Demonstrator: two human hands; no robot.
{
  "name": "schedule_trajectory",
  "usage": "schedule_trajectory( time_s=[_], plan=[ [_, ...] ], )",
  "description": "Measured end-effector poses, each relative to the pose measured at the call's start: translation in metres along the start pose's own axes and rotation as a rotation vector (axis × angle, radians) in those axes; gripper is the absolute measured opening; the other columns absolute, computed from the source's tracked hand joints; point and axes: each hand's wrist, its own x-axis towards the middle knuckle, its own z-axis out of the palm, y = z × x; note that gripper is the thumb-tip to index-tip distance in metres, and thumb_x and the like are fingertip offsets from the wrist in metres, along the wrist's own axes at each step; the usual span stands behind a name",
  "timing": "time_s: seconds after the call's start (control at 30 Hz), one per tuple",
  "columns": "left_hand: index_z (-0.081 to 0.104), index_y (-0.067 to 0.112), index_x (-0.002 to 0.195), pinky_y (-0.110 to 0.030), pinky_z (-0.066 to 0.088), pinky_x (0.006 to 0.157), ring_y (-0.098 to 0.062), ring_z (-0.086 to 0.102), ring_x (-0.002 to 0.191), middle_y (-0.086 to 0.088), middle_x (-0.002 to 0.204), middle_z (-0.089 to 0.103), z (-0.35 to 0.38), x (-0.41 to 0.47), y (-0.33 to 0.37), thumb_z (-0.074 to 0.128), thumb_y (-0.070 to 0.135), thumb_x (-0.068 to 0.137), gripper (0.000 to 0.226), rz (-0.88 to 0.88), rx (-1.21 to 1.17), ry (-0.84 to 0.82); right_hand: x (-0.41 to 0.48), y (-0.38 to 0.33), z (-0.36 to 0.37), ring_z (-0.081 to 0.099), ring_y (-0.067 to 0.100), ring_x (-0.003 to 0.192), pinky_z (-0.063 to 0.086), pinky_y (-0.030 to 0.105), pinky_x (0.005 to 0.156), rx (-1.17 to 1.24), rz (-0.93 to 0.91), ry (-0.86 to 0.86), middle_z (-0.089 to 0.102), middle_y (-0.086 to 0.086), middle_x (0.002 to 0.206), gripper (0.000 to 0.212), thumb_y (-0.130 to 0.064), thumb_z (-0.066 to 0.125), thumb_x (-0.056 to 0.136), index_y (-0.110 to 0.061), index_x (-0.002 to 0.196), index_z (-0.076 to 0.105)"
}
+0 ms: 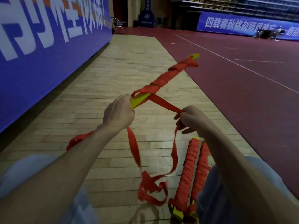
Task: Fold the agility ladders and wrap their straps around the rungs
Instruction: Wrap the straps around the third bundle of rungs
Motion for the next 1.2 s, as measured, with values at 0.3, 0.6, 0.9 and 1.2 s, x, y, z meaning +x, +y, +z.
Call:
schedule_trajectory(
  time_s=[0.3, 0.6, 0.9, 1.2],
  plan=[
    [0.057, 0.018, 0.101, -0.026, 0.05, 0.05, -0.01, 0.072, 0.064, 0.002, 0.093, 0.065, -0.007, 0.0, 0.012, 0.055, 0.008, 0.095, 0.012, -0.132, -0.528, -0.101, -0.003, -0.008, 0.005, 0.066, 0.015, 0.092, 0.043, 0.02, 0.064, -0.044, -0.203, -0.029, 0.071, 0.002, 0.092, 0.025, -0.018, 0.047, 0.102, -0.009, 0.107, 0.069],
    [0.067, 0.015, 0.091, -0.027, 0.052, 0.051, -0.02, 0.07, 0.08, -0.005, 0.086, 0.069, -0.008, -0.012, 0.022, 0.069, 0.018, 0.09, 0.003, 0.024, -0.735, -0.355, -0.006, -0.017, 0.017, 0.059, 0.017, 0.119, 0.034, 0.048, 0.113, 0.442, -0.225, -0.272, 0.066, 0.003, 0.125, 0.041, -0.009, 0.033, 0.098, -0.013, 0.132, 0.056],
    [0.062, 0.019, 0.091, -0.032, 0.054, 0.051, -0.015, 0.074, 0.074, 0.004, 0.08, 0.073, -0.01, -0.02, 0.028, 0.058, 0.026, 0.097, 0.011, 0.09, -0.708, -0.569, -0.002, -0.014, 0.014, 0.059, 0.034, 0.119, 0.034, 0.053, 0.113, 0.663, -0.291, -0.251, 0.065, 0.024, 0.119, 0.04, -0.009, 0.048, 0.082, 0.003, 0.117, 0.063],
    [0.065, 0.008, 0.092, -0.039, 0.062, 0.074, -0.019, 0.075, 0.08, -0.011, 0.089, 0.074, -0.014, -0.011, 0.018, 0.057, 0.035, 0.097, 0.028, -0.014, -0.769, -0.591, -0.004, -0.012, 0.001, 0.065, 0.025, 0.08, 0.056, 0.028, 0.076, 0.545, -0.385, -0.238, 0.064, 0.018, 0.09, 0.024, 0.004, 0.042, 0.097, 0.014, 0.109, 0.061]
  ],
)
